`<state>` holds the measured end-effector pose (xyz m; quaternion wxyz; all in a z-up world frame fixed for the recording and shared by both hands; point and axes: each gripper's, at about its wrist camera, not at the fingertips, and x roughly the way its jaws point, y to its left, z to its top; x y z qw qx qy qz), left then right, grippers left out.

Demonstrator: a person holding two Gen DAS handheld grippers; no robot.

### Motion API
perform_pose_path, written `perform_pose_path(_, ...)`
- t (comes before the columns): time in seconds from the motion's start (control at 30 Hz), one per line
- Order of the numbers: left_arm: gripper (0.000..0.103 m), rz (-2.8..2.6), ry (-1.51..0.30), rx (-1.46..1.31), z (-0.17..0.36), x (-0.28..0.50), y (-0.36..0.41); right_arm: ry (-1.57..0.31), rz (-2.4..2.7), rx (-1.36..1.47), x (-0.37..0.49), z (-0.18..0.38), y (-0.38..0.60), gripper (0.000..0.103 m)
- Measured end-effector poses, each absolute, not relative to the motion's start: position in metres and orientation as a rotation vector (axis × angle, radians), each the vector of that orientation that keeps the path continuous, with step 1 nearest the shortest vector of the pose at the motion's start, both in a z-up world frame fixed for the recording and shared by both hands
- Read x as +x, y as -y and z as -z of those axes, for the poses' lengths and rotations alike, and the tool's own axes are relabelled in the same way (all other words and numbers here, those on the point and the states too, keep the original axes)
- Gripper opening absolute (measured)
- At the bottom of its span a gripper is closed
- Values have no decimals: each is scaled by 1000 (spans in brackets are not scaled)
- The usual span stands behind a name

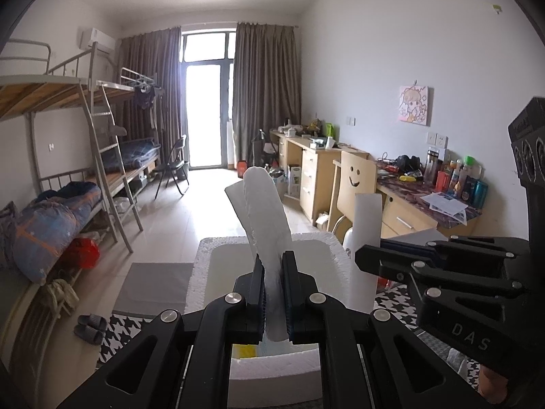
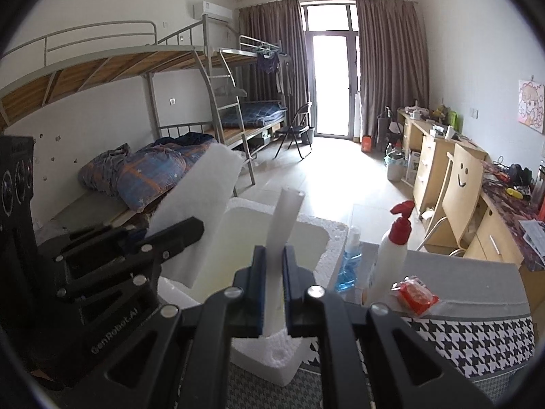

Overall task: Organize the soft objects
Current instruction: 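Open the left tool to drop the tissue while the right tool releases the roll into the box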

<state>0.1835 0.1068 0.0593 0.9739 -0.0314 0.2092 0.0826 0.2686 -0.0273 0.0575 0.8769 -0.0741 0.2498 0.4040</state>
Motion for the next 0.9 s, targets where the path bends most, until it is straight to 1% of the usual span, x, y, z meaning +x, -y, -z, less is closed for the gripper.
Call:
perform_pose_path(0.4, 9, -163, -463, -68, -49, 200, -117, -536, -843, -161, 275, -54, 23, 12)
perform_pose_path(0.47, 11, -153, -487, -79, -46, 204, -120, -538, -842, -161, 276, -54, 23, 12)
perform_pose_path(0.5, 14, -146, -497, -82, -44, 205, -121, -540, -841, -160, 276, -54, 23, 12)
perform_pose_path(0.57, 30, -151, -499, -78, -42, 204, -122, -542, -840, -161, 277, -54, 23, 12)
perform_pose_path(0.63, 62, -164, -491, -82, -44, 201, -125, -543, -839, -162, 277, -54, 21, 12)
perform_pose_path(0.67, 66, -172, -477, -84, -45, 198, -126, -543, -838, -162, 278, -55, 21, 12)
perform_pose_path(0.77, 69, -195, -466, -81, -48, 195, -129, -544, -839, -161, 278, -55, 19, 12)
perform_pose_path(0.9, 80, -221, -460, -85, -50, 191, -134, -548, -838, -160, 279, -54, 18, 12)
